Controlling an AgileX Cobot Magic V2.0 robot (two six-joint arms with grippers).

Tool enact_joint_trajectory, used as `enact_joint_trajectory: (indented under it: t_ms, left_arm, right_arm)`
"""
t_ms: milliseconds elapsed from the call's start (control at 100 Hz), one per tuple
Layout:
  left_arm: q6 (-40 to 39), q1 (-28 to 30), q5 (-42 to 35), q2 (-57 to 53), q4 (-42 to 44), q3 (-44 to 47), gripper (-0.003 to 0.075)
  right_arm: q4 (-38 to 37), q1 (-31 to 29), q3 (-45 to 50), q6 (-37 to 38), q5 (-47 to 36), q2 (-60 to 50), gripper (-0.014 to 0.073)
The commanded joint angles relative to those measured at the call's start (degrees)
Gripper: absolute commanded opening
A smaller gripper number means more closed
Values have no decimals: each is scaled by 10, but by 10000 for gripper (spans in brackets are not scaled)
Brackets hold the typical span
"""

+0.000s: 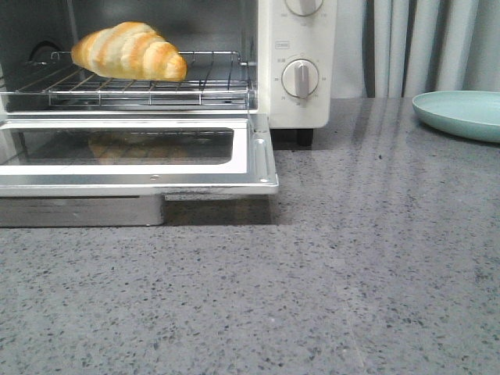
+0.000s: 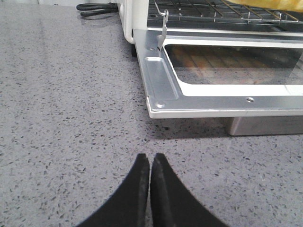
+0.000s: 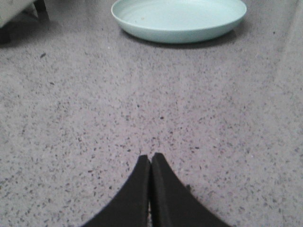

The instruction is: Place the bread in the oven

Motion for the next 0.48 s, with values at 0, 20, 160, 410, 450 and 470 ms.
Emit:
enact_joint_trajectory:
  t_ms: [0,20,160,410,450,470]
  left_arm:
    - [-7,0,-32,-16,-1,13,-21]
    - [-7,0,-32,-16,-1,13,-21]
    - [-7,0,-32,-16,-1,13,-21]
    - [-7,0,-32,-16,-1,13,-21]
    - [-7,0,-32,-16,-1,13,-21]
    - [-7,0,-32,-16,-1,13,-21]
  right_arm:
    - [0,-3,7,-6,-30,-20,-55]
    - [0,-3,7,-6,-30,-22,-55]
    - [0,-3,7,-6,-28,-20,-55]
    - [0,-3,7,-6,-28,-20,-55]
    - [0,-3,7,-6,-28,-20,-55]
    - [0,-3,7,-6,-28,-20,-55]
